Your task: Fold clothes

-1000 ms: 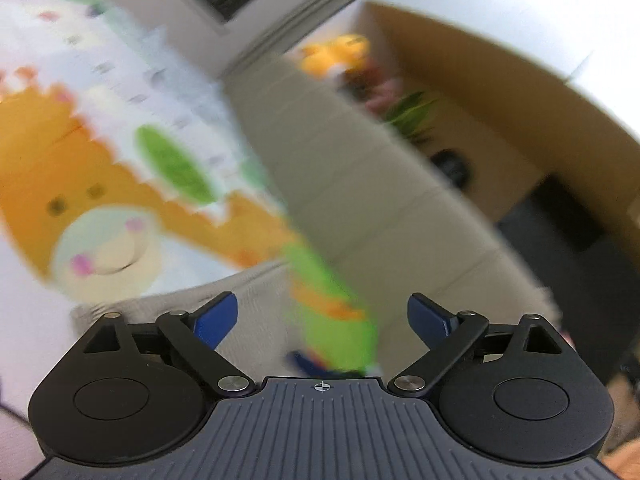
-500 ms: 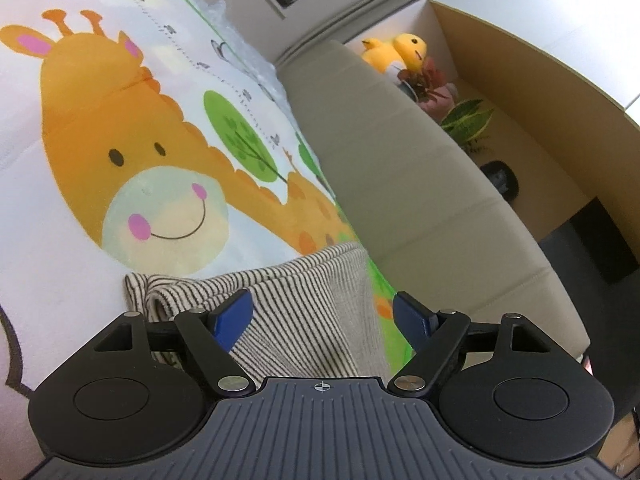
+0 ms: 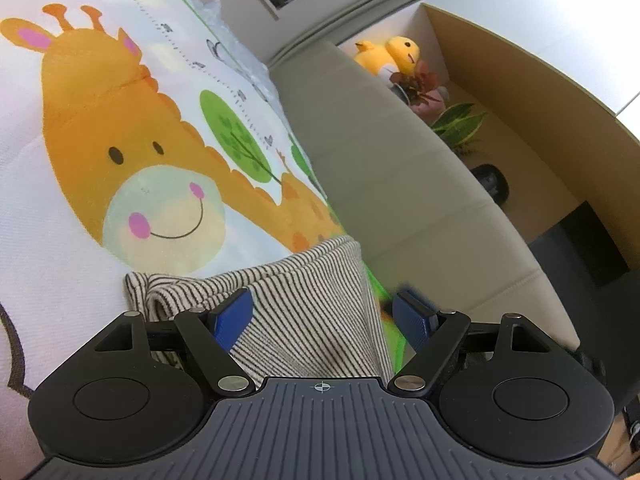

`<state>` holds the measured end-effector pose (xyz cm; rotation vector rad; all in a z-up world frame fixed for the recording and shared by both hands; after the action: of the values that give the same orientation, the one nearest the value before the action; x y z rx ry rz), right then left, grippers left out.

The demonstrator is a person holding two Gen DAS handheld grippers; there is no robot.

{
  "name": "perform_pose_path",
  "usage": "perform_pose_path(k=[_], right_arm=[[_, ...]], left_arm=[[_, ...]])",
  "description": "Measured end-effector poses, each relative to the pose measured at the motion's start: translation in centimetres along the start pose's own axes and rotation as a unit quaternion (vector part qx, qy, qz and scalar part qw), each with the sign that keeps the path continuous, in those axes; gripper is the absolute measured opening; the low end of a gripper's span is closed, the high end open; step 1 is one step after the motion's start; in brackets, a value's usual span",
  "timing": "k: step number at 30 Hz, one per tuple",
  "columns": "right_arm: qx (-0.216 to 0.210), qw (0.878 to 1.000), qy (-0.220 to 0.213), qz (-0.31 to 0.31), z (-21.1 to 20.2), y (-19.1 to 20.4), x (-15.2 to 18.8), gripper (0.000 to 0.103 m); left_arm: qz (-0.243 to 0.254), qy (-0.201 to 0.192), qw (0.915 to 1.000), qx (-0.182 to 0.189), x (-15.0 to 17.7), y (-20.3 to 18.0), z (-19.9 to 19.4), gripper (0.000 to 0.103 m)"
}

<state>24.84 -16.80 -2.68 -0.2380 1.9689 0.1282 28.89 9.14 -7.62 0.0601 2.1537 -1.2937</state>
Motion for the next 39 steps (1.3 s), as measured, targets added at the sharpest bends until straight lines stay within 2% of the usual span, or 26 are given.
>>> perform_pose_path(k=[2,3,4,6,8,11,13,15,18,20,22,24,25,29,34,39], right_arm=[[0.023,0.998,0.045,-0.031,3.3,-0.2,0.1,0.075],[0.023,0.996,0.080,-0.039,5.3,-0.4,0.9,0.076],[0.021,0.994,0.098,-0.037,6.3,-0.6,1.4,0.080],[0.022,0.995,0.099,-0.023,6.6,-1.1,1.8,0.085],[0.018,0.996,0.087,-0.009,5.2,-1.3,1.8,0.086],[-0.015,0.997,0.068,0.040,1.6,-2.0,2.0,0.101],[-0.044,0.994,0.059,0.081,-0.9,-2.2,2.8,0.103],[-0.053,0.990,0.056,0.122,-2.9,-2.3,3.8,0.103],[-0.058,0.976,0.063,0.201,-5.0,-2.6,5.7,0.103],[-0.077,0.957,0.079,0.268,-5.6,-2.8,7.0,0.103],[-0.102,0.933,0.097,0.331,-5.7,-2.7,8.2,0.103],[-0.137,0.914,0.104,0.367,-5.5,-2.1,8.9,0.103],[-0.146,0.910,0.107,0.372,-5.3,-1.7,9.0,0.103],[-0.147,0.911,0.109,0.370,-4.2,-1.1,9.1,0.103],[-0.139,0.895,0.094,0.413,-3.0,-1.9,8.9,0.103],[-0.163,0.902,0.098,0.387,-1.2,-1.8,7.8,0.102]], left_arm=[[0.000,0.000,1.0000,0.001,0.0,0.0,0.0,0.083],[0.000,0.000,1.0000,0.001,0.0,0.1,0.1,0.083],[0.001,-0.001,1.0000,0.001,0.0,0.1,0.1,0.081],[0.001,-0.001,1.0000,0.002,0.0,0.1,0.1,0.080],[0.004,-0.001,1.0000,0.001,0.0,0.1,0.1,0.081],[0.011,-0.001,0.9999,-0.001,0.0,0.0,0.2,0.081],[0.010,-0.003,0.9999,0.001,0.0,0.1,0.2,0.081],[0.011,-0.006,0.9999,0.002,0.1,0.1,0.1,0.081],[0.008,-0.006,0.9999,0.002,0.2,0.2,0.1,0.081],[0.011,-0.005,0.9999,-0.003,0.2,0.0,0.2,0.081],[0.014,-0.005,0.9998,-0.009,0.2,-0.1,0.2,0.081],[0.017,-0.005,0.9997,-0.015,0.3,-0.3,0.2,0.081],[0.018,-0.004,0.9997,-0.017,0.3,-0.4,0.1,0.081],[0.018,-0.004,0.9995,-0.024,0.4,-0.6,0.1,0.081],[0.015,-0.001,0.9994,-0.031,0.7,-0.9,-0.2,0.081],[0.014,0.006,0.9990,-0.043,1.2,-1.4,-0.8,0.081]])
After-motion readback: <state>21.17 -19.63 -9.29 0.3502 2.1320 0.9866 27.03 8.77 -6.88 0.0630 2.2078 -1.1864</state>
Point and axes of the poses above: each gripper's, at about its wrist camera, not at the fingertips, and z roughly the way its jaws point, y to its left, x to its underside, the point moved 3 cm from there along z, roughly the way its jaws point, and after that the axes turned 4 degrees about -x, right-handed, at the moved point
